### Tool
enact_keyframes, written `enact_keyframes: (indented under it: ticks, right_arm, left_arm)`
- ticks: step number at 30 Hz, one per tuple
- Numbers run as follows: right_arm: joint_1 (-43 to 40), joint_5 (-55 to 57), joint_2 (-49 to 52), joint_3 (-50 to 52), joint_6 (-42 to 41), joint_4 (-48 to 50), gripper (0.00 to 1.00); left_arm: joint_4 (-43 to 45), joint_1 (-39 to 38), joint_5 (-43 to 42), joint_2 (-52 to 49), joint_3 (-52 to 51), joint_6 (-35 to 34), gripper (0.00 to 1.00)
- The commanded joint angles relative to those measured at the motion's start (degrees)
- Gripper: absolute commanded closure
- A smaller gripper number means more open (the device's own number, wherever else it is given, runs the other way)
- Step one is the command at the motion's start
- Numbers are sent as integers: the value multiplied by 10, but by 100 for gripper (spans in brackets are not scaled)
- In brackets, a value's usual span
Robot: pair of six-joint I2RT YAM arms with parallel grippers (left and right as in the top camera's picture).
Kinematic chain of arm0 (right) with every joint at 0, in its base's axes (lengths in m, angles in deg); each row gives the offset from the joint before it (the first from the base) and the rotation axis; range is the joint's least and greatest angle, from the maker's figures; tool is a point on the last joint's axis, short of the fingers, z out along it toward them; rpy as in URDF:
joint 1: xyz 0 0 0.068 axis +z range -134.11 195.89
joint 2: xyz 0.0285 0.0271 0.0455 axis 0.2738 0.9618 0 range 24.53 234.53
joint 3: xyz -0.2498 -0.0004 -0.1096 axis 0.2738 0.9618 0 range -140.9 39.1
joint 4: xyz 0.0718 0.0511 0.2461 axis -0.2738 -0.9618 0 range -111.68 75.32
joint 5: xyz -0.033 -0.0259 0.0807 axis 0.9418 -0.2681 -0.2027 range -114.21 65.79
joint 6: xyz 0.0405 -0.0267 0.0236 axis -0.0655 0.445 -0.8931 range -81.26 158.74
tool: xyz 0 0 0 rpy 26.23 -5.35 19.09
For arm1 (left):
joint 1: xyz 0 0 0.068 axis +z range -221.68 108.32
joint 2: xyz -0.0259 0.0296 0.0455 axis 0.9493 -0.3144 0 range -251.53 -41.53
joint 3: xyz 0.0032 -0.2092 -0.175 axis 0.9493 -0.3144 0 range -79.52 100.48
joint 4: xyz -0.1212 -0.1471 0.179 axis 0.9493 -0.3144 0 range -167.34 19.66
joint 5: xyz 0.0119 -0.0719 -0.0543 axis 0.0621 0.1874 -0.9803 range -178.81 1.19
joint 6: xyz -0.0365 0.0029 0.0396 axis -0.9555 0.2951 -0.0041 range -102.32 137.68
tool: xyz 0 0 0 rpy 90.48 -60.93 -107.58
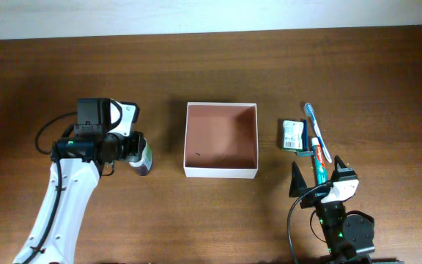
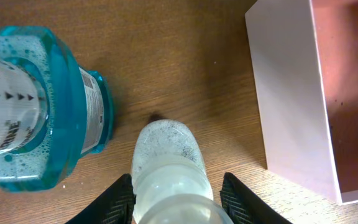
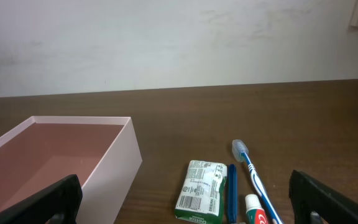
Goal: Pack container
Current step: 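Lower the left gripper over the soap bottle pump and close on it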
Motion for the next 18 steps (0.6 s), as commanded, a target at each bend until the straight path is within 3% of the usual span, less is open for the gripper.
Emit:
enact_keyframes:
  ticks: [1,6,18]
  right_arm:
    - [3,-1,-6,3,0,-4,2]
    - [3,-1,-6,3,0,-4,2]
    - [3,-1,-6,3,0,-4,2]
  left_arm:
    - [-1,2,3,-17,0,-2,58]
    - [5,2,3,-24,0,-2,66]
    - [-11,-1,-1,9,19,-3,70]
